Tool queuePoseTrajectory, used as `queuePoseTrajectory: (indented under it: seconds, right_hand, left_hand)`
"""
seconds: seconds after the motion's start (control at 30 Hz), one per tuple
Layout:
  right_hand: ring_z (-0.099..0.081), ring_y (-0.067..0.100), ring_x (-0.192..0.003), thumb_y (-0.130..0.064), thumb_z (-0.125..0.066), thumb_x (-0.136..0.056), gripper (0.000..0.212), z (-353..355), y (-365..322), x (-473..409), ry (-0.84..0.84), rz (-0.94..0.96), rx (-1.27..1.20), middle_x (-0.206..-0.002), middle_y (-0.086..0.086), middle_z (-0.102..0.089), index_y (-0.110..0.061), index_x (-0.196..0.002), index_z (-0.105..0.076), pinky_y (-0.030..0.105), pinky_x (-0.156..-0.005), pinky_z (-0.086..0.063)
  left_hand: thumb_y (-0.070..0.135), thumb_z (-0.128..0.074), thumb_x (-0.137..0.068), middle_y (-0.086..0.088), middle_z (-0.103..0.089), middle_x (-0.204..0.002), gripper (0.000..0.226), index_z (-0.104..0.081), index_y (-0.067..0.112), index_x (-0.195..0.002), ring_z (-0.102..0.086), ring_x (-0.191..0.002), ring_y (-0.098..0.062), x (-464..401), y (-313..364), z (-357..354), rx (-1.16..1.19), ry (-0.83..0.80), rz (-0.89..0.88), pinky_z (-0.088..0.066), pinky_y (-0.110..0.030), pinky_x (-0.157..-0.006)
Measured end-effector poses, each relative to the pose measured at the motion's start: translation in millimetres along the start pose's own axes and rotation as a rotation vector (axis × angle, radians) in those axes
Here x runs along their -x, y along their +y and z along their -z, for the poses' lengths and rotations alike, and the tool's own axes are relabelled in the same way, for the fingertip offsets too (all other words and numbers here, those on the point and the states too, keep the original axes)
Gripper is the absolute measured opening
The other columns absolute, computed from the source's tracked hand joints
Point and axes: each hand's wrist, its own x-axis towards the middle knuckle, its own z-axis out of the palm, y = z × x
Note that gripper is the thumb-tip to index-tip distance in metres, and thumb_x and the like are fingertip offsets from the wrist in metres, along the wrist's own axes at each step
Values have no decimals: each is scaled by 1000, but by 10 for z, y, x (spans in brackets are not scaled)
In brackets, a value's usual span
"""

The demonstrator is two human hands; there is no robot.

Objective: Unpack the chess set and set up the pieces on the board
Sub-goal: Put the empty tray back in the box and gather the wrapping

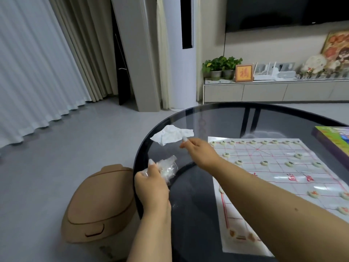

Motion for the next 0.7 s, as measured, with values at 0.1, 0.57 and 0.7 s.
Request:
queuePoseTrajectory:
  seconds: [0.1,0.57,0.7]
  right_hand:
    - [-53,34,-111,-40,-33,-100,52,-196,42,-397,-78,22,133,-118,17,-59,4,-110,-59,40,-94,-41]
    - [-50,26,-91,-37,-46,-97,37,-469,167,-909,-70,-20,478,-82,7,-58,-10,-80,-66,30,-76,-40]
    - [-55,24,-92,-28,-71,-81,32,-435,226,-820,-4,-75,380,-109,9,-59,-16,-105,-54,28,-72,-41]
  left_hand:
    - [36,-47,-98,-6,-47,-48,38,-54,4,-79,-37,-30,-12,-60,-42,-11,12,19,9,-32,-18,-35]
    - [24,-48,-100,-12,-62,-75,24,-58,2,-102,-53,-33,-5,-291,-117,6,160,19,99,-54,-33,-56]
    - [7,-46,-97,-13,-66,-92,19,-62,1,-105,-69,-59,-17,-323,-102,47,193,-21,113,-56,-29,-56]
